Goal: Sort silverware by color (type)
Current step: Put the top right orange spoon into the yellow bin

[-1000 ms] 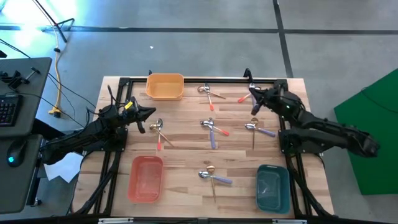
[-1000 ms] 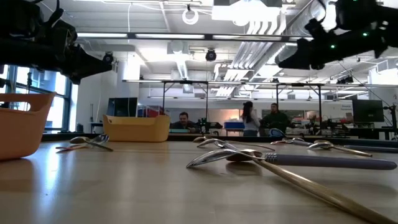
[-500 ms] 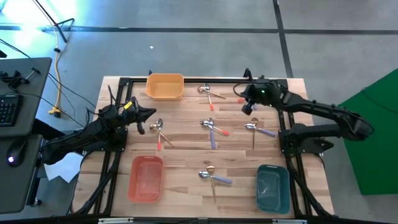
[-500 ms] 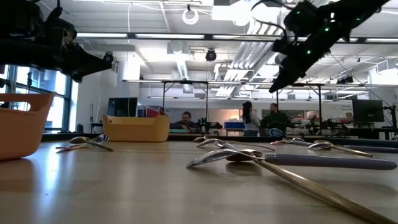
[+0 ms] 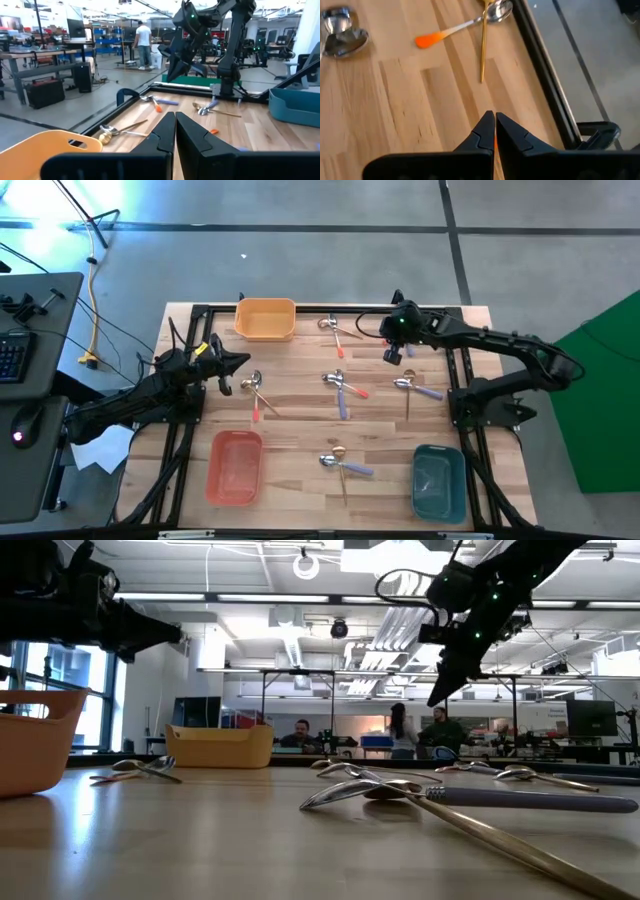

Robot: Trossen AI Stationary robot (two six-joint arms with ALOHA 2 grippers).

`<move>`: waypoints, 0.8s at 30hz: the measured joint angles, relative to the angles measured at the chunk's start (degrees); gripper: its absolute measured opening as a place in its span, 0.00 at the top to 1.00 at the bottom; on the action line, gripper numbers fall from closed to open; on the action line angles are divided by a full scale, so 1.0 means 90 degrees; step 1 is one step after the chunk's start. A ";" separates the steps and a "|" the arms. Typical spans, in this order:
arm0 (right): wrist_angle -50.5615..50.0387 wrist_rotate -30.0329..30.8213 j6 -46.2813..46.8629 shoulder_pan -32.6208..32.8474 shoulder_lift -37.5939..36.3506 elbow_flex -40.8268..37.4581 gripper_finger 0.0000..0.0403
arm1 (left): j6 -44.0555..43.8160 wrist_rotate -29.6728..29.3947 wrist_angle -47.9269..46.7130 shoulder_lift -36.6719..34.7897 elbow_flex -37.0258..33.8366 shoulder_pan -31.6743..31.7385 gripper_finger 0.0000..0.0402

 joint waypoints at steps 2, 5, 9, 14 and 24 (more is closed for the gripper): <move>-0.0048 -0.0181 -0.0157 -0.0043 0.0130 0.0000 1.00 | 0.0003 0.0000 0.0000 0.0000 0.0000 0.0000 0.99; -0.0034 -0.0102 -0.0403 -0.0093 0.0412 0.0000 1.00 | 0.0070 0.0000 -0.0003 0.0000 0.0000 0.0000 0.99; -0.0052 0.0056 -0.0873 -0.0233 0.0856 0.0006 0.99 | 0.0229 -0.0002 -0.0002 0.0000 0.0000 0.0000 0.99; -0.0901 0.0359 -0.1236 -0.0536 0.1605 0.0556 0.92 | 0.0150 -0.0004 -0.0012 0.0000 0.0000 0.0000 0.99; -0.1965 0.0459 -0.1897 -0.1194 0.2957 0.1821 0.68 | -0.0001 -0.0005 -0.0172 0.0001 0.0000 -0.0002 0.99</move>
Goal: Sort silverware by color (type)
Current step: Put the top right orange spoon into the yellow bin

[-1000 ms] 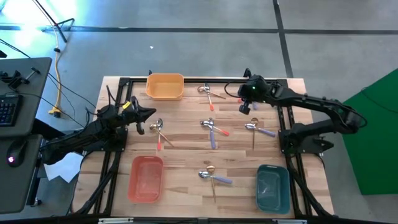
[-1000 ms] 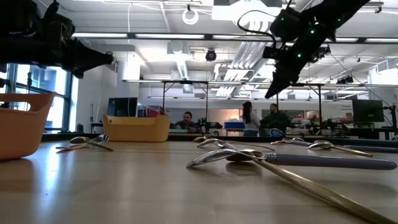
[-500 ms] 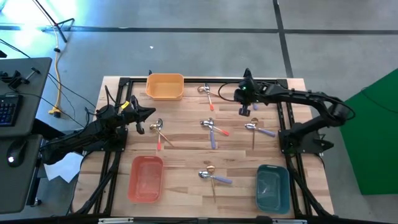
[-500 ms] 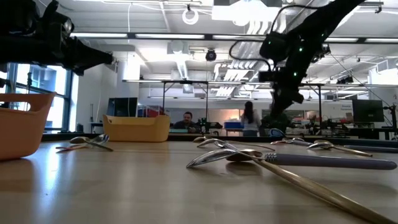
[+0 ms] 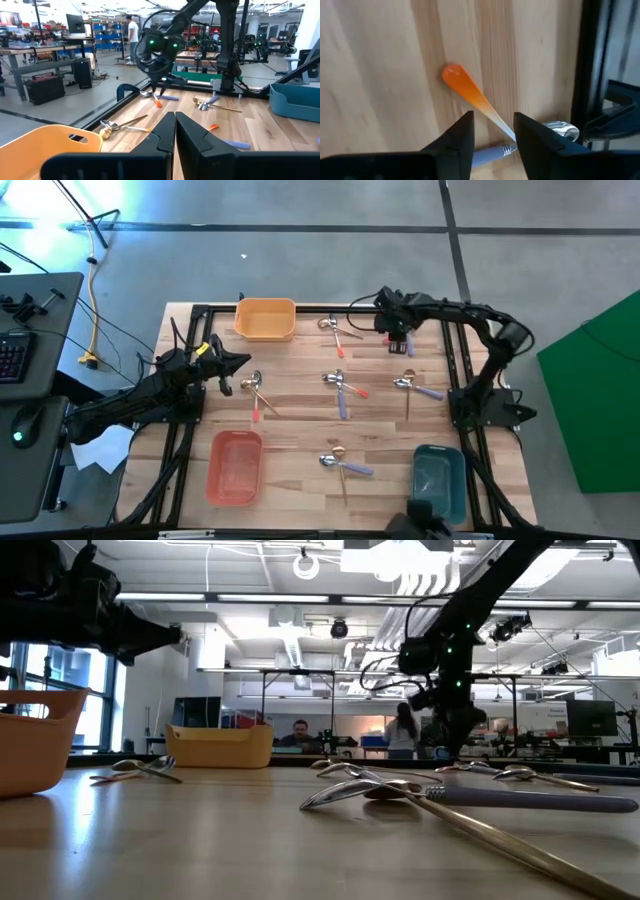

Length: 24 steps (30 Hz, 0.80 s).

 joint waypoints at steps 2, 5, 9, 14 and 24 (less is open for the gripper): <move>-0.0012 -0.0003 -0.0031 -0.0019 0.0229 0.0095 0.65 | 0.0000 0.0000 -0.0034 0.0000 0.0000 0.0000 0.99; -0.0076 0.0107 -0.0073 0.0043 0.0440 0.0169 0.63 | 0.0007 0.0000 -0.0069 0.0000 0.0000 0.0000 0.99; -0.0082 0.0253 -0.0360 0.0107 0.0456 0.0192 0.62 | 0.0055 -0.0002 -0.0080 0.0000 0.0000 0.0000 0.99; -0.0116 0.0279 -0.0417 0.0119 0.0457 0.0192 0.62 | 0.0071 -0.0002 -0.0098 0.0001 0.0000 0.0000 0.99; -0.0850 0.0432 0.0169 0.0297 0.0440 0.0767 0.62 | 0.0069 -0.0005 -0.0094 0.0000 0.0000 0.0001 0.99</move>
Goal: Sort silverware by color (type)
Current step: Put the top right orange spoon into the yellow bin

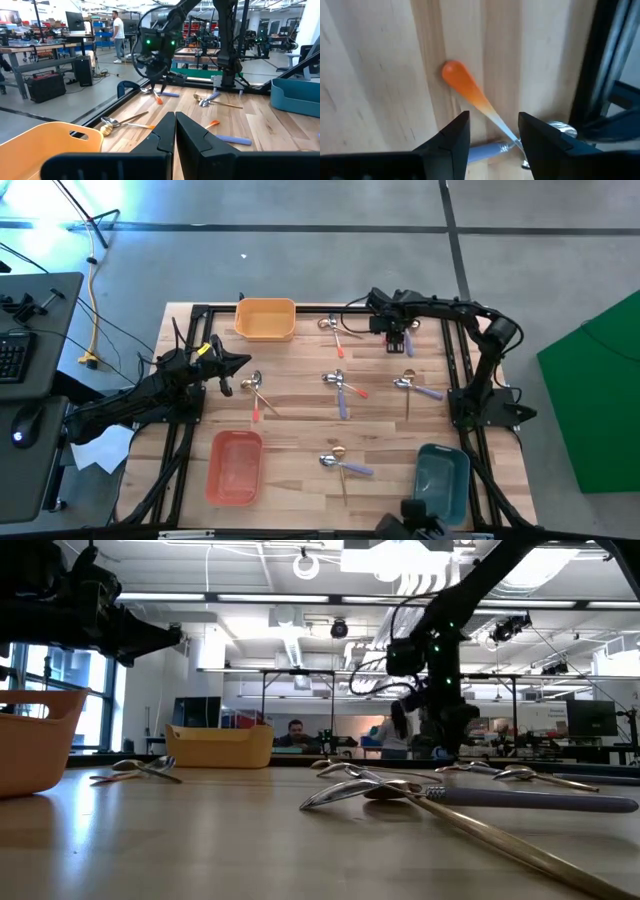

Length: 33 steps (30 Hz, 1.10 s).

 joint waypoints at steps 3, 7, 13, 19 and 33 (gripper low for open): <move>-0.0386 -0.0002 0.0234 0.0044 0.0000 0.0545 0.62 | 0.0000 0.0000 0.0001 -0.0001 0.0000 -0.0001 0.99; -0.1096 -0.0156 0.1612 0.0011 0.0177 0.1586 0.64 | -0.0017 0.0000 0.0004 0.0001 0.0000 -0.0001 0.99; -0.2531 -0.1153 0.4823 -0.0335 0.1016 0.3270 0.68 | -0.0075 0.0000 0.0006 0.0001 0.0000 0.0001 0.99; -0.3356 -0.1538 0.6396 -0.0603 0.1599 0.3607 0.70 | -0.0240 0.0004 -0.0284 0.0001 0.0000 0.0001 0.99; -0.2299 -0.0401 0.9421 0.0431 0.1275 0.2249 0.70 | -0.0619 0.0005 -0.0361 0.0001 0.0000 -0.0001 0.99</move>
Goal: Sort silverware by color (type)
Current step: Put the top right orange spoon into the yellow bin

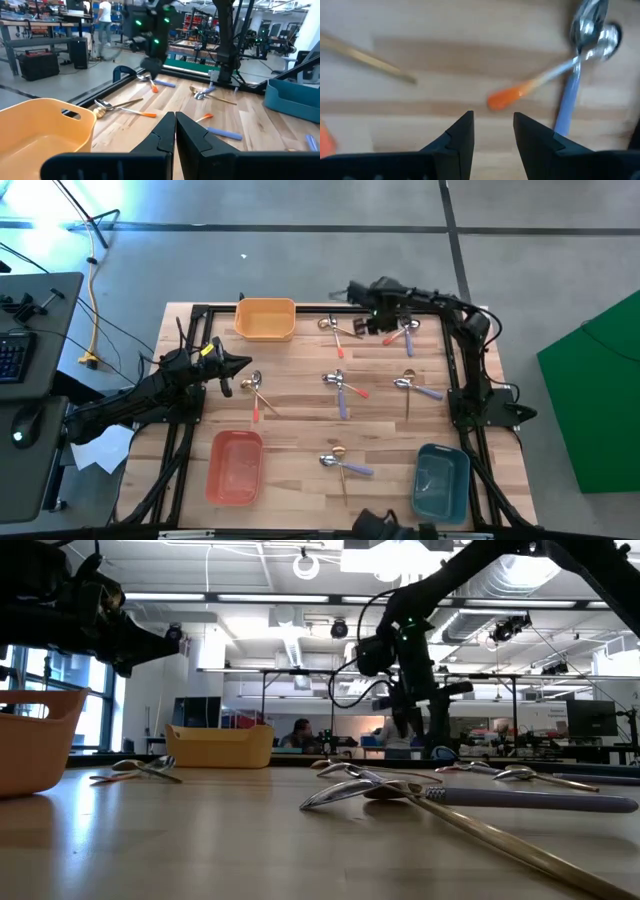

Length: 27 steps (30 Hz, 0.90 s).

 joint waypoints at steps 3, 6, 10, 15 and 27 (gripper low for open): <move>0.0352 0.0434 0.0396 0.0172 -0.0230 -0.0507 0.70 | 0.0042 0.0000 0.0077 -0.0001 0.0000 0.0001 0.99; 0.0924 0.0973 0.0947 0.0286 -0.0641 -0.1244 0.70 | 0.0102 -0.0001 0.0142 -0.0002 0.0000 0.0001 0.99; 0.2266 0.1846 0.2285 0.0540 -0.1408 -0.2592 0.70 | 0.0103 -0.0002 0.0110 -0.0001 0.0000 0.0001 0.99; 0.4616 0.2276 0.2919 0.0978 -0.1917 -0.3986 0.70 | 0.0252 -0.0035 0.0142 0.0000 0.0000 0.0000 0.99; 0.4971 0.2797 0.3872 0.0842 -0.1647 -0.4455 0.70 | 0.0713 -0.0384 0.0121 -0.0001 0.0000 0.0001 0.99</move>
